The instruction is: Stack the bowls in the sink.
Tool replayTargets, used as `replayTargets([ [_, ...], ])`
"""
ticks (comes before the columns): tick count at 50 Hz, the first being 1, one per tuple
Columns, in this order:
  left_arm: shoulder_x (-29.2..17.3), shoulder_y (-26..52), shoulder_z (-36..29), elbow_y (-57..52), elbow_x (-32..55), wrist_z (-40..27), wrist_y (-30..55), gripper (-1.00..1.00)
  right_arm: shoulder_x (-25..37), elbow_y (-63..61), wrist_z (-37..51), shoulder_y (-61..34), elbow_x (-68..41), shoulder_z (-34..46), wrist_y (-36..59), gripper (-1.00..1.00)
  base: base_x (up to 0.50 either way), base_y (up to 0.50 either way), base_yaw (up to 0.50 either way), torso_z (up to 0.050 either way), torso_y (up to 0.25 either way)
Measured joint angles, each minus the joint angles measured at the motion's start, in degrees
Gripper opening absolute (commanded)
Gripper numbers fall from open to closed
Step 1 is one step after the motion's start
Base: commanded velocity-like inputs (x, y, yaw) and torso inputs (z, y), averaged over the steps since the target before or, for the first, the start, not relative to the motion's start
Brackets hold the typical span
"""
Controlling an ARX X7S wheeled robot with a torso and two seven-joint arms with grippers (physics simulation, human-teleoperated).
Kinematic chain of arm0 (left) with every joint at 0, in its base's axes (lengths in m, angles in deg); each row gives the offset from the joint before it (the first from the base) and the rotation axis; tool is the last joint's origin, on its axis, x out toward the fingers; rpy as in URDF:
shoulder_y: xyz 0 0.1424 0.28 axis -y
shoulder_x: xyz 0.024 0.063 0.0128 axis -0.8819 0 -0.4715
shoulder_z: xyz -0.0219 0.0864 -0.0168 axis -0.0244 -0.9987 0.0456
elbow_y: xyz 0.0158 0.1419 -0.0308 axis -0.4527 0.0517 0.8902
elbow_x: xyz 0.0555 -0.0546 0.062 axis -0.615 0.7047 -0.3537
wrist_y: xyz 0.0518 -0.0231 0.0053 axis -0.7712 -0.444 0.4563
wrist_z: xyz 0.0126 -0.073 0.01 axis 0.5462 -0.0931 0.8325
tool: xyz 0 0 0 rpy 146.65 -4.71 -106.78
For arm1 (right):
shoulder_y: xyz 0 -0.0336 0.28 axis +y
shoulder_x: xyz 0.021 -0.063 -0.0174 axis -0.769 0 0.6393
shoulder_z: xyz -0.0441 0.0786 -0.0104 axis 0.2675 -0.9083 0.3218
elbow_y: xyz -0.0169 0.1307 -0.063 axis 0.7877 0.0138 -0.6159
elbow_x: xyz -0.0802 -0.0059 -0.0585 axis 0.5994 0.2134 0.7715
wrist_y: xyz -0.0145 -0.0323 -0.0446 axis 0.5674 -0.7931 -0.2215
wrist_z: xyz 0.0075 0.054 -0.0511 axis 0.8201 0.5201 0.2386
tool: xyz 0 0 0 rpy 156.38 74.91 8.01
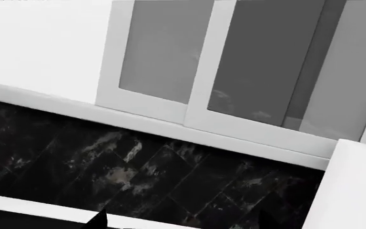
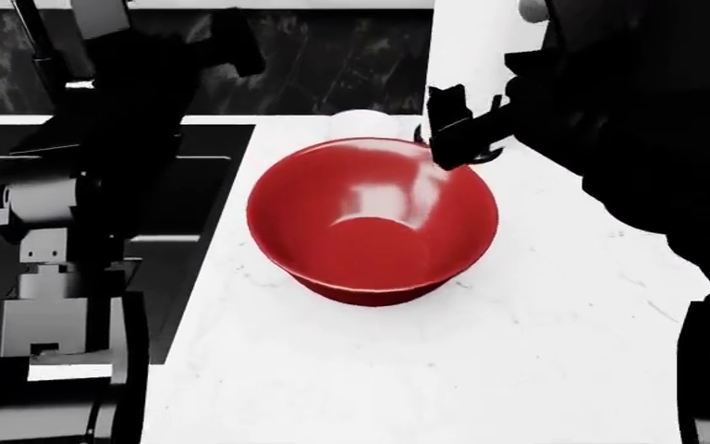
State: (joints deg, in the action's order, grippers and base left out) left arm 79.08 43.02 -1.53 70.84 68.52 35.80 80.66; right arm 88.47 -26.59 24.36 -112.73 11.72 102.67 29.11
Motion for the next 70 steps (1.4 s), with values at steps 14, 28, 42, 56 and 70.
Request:
replayTargets([
  [14,-3.5,5.7,-3.5,2.2,3.1,7.4,9.0,1.00,17.2,-1.5,32.7,-10.7,-57.0,15.5,3.0,1.00,0.50,0.00,0.00,0.000,0.001],
  [28,-4.9,9.4,-6.0,7.9,1.7,9.5,9.5,1.00,29.4,-8.9,49.7,-20.6,-90.0,27.8,-1.8,1.00,0.50,0.00,0.00,0.000,0.002],
  [42,-5.1,9.6,-8.7,9.1,0.8,11.0,10.0,1.00,33.8,-12.7,53.9,-26.0,-103.4,30.7,-6.2,1.00,0.21,0.00,0.00,0.000,0.000],
  [56,-5.1,9.1,-10.5,8.7,0.8,12.5,10.4,1.00,35.3,-12.6,56.1,-26.9,-107.8,32.9,-10.5,1.00,0.00,0.00,0.00,0.000,0.000],
  [70,-3.5,12.8,-13.6,16.4,-1.1,16.8,5.5,1.00,35.1,-10.1,58.3,-28.9,-111.3,35.3,-13.8,1.00,0.00,0.00,0.00,0.000,-0.118],
])
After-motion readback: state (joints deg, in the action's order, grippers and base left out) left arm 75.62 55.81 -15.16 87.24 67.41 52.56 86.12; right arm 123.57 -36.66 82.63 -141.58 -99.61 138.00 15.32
